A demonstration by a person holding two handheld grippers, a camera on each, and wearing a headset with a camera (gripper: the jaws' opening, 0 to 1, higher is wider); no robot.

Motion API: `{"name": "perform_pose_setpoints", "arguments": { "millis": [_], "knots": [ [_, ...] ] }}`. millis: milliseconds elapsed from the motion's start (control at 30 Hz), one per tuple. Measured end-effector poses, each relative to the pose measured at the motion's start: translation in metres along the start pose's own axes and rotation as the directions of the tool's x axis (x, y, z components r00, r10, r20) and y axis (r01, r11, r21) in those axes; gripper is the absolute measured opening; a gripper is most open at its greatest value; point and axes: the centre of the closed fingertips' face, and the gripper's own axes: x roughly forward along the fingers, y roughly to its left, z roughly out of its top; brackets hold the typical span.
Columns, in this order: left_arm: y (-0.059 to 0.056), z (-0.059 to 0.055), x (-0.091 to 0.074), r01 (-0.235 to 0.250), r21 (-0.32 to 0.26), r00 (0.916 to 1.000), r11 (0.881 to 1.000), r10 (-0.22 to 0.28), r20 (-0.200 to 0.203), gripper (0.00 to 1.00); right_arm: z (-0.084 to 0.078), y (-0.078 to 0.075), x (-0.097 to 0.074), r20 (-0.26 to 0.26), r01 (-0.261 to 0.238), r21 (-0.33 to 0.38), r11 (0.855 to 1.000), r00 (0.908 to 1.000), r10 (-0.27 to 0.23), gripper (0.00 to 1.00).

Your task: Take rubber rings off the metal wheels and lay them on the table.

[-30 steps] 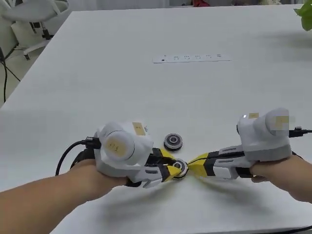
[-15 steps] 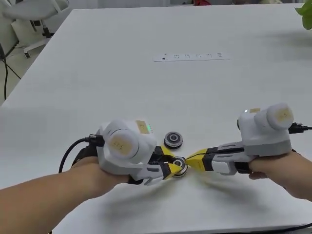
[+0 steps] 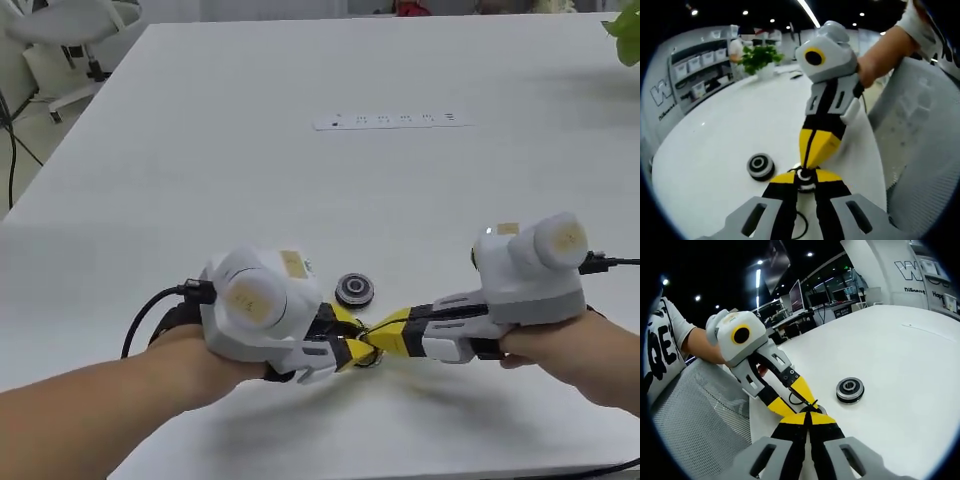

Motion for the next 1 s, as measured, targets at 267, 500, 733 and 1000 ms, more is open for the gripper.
{"name": "perform_pose_setpoints", "arguments": {
  "millis": [267,500,733,1000],
  "knots": [
    [-0.001,0.0,0.0,0.009,-0.022,0.9999,1.0,-0.009,0.005,0.14,-0.003,-0.001,-0.005,0.001,0.021,0.01,1.0,0.9998,-0.021,0.0],
    [-0.001,0.0,-0.005,0.038,-0.034,0.9993,0.999,-0.038,0.001,0.19,0.0,0.001,-0.006,0.01,0.021,0.017,1.0,0.9997,-0.021,0.0],
    [-0.006,0.007,-0.016,0.056,-0.033,0.9982,0.998,-0.055,0.025,0.27,0.003,0.003,-0.007,0.018,0.018,0.025,1.0,0.9997,-0.018,0.0],
    [-0.003,0.016,-0.033,0.04,-0.059,0.9966,0.997,-0.036,0.075,0.36,0.008,0.005,-0.008,0.028,0.013,0.025,1.0,0.9995,-0.014,0.0]
  ]
}}
